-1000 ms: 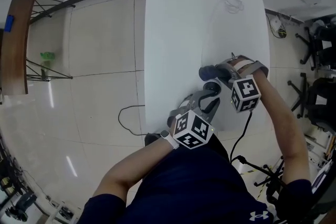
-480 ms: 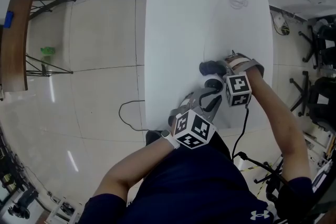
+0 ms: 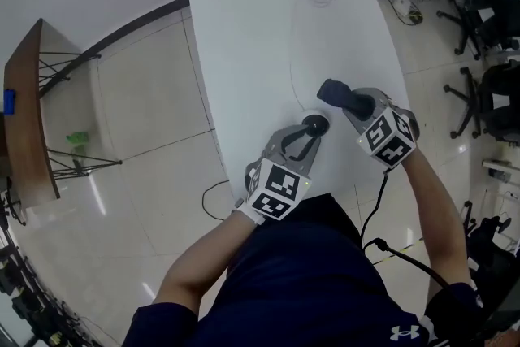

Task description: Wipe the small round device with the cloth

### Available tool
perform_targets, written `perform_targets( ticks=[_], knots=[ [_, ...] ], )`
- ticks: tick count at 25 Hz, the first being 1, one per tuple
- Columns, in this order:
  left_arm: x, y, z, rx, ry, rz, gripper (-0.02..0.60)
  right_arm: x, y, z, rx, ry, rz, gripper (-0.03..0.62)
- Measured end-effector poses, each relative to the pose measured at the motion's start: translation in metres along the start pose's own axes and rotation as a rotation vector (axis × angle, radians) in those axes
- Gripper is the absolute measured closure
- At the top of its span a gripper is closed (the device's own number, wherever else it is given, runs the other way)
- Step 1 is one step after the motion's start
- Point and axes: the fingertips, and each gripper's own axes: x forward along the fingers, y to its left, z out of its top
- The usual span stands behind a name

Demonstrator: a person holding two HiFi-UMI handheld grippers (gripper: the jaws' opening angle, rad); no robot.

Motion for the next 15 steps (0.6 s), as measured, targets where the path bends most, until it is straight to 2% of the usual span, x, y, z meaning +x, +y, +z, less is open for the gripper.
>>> perform_targets(
  ticks=[3,6,9,12,15],
  knots=[
    [0.000,0.019,0.008,0.019,-0.001,-0.009,0.545,-0.031,0.015,0.000,0.361,-0.151,-0.002,0.488],
    [0.008,0.026,0.015,0.023,0.020,-0.072,0.568,-0.049,0.041,0.011,0.655,-0.332,0.001,0.488],
    [0.020,0.019,0.014,0.045,0.063,-0.130,0.568,-0.047,0.064,0.016,0.793,-0.411,-0.048,0.488],
    [0.027,0.014,0.009,0.076,0.102,-0.146,0.561,-0.030,0.077,0.006,0.910,-0.396,-0.118,0.488],
    [0.030,0.009,0.001,0.091,0.131,-0.157,0.554,-0.018,0.089,-0.002,1.041,-0.392,-0.142,0.488]
  ],
)
